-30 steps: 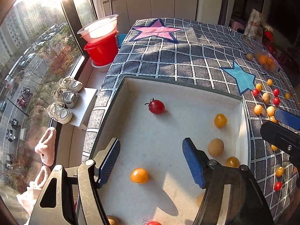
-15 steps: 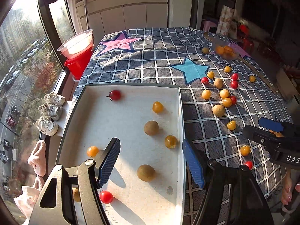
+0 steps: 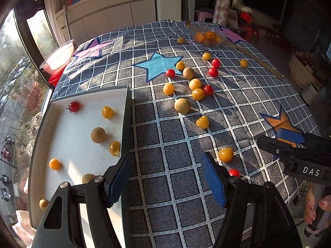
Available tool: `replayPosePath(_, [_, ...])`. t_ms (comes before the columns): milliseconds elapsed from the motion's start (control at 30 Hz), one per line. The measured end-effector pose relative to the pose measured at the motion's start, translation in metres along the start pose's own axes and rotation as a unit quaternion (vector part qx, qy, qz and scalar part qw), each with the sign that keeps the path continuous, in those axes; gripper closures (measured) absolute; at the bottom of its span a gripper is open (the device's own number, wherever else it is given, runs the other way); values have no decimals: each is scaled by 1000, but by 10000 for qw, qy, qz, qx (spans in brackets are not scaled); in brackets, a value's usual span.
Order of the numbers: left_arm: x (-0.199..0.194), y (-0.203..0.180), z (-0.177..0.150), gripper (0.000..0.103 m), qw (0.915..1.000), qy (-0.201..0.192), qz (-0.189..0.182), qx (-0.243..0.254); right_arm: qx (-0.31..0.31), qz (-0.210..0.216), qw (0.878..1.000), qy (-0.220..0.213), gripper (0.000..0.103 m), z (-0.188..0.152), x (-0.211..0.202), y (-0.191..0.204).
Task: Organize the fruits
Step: 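Move both open grippers back over the fruit on the cloth, then grasp a brown kiwi with the left gripper while the right grasps a red cherry tomato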
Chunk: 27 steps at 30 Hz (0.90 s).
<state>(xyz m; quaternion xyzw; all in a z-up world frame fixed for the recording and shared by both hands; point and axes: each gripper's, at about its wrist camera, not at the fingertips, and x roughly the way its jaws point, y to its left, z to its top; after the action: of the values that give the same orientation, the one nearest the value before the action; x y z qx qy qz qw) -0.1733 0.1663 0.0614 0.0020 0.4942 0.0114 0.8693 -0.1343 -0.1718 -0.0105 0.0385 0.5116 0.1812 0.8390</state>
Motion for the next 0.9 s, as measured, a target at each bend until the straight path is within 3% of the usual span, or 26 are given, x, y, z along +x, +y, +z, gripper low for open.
replayPosePath(267, [28,-1,24,33,9996,-25,274,-74,-70,-107,9999,-93,21,14,5,-7])
replayPosePath(400, [41,4,36,33,9996,22,222,-199,-194,-120,9997,-92,22,25,14,-3])
replayPosePath(633, [64,2,53,33,9993,152,241,-250,-717,-209,9970,-181,37,50,34,11])
replayPosePath(733, [74,0,57,33,9992,232,254,-211,-842,-57,9963,-150,43,58,41,11])
replayPosePath(900, [86,-4,60,33,9993,273,227,-116,-1247,214,9919,-59,44,64,56,16])
